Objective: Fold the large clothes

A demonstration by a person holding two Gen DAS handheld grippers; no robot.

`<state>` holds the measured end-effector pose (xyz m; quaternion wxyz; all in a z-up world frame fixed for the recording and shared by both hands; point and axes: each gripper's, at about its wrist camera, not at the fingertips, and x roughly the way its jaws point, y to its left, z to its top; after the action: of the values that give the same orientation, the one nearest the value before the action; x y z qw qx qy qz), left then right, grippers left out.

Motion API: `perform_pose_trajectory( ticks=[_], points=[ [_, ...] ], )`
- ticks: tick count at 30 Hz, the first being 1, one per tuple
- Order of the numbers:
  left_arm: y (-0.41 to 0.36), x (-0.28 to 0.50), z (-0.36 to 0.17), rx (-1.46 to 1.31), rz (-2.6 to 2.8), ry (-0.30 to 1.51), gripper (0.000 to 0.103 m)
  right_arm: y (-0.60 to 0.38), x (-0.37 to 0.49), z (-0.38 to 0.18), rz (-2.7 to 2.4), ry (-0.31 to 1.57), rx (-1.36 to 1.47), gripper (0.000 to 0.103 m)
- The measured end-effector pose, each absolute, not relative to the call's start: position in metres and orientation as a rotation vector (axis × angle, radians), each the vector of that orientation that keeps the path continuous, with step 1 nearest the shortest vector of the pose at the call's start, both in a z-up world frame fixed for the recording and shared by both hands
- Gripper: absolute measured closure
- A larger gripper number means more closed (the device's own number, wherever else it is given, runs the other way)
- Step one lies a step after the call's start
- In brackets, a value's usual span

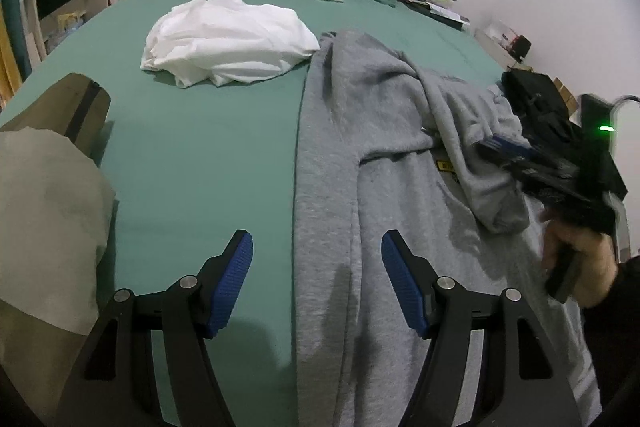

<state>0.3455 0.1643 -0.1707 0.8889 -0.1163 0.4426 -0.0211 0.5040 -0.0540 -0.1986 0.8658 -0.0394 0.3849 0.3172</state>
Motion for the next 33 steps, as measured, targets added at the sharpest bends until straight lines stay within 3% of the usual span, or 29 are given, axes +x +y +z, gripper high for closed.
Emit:
perform_pose_trajectory(
  ticks=[2, 4, 12, 25, 33],
  points=[
    [0.162, 0.347, -0.173, -0.228, -0.045, 0.925, 0.033, -0.041, 0.506, -0.235, 0.686, 0.952, -0.059, 0.033],
    [0.163, 0.348, -0.176, -0.236, -0.047, 0.935, 0.033, -0.033, 0.487, -0.239, 0.641, 0.884, -0.155, 0.032],
    [0.161, 0.326, -0.176, -0.266, -0.061, 0.932, 0.033, -0.06, 0.446, -0.22, 0.625, 0.95, -0.177, 0.031],
    [0.141, 0.216, -0.194, -0.289, 0.026, 0.893, 0.033, -0.226, 0.336, -0.177, 0.456, 0.886, -0.136, 0.03],
    [0.136, 0.163, -0.205, -0.307, 0.096, 0.935, 0.033, -0.331, 0.286, -0.186, 0.316, 0.935, 0.026, 0.03]
  ],
)
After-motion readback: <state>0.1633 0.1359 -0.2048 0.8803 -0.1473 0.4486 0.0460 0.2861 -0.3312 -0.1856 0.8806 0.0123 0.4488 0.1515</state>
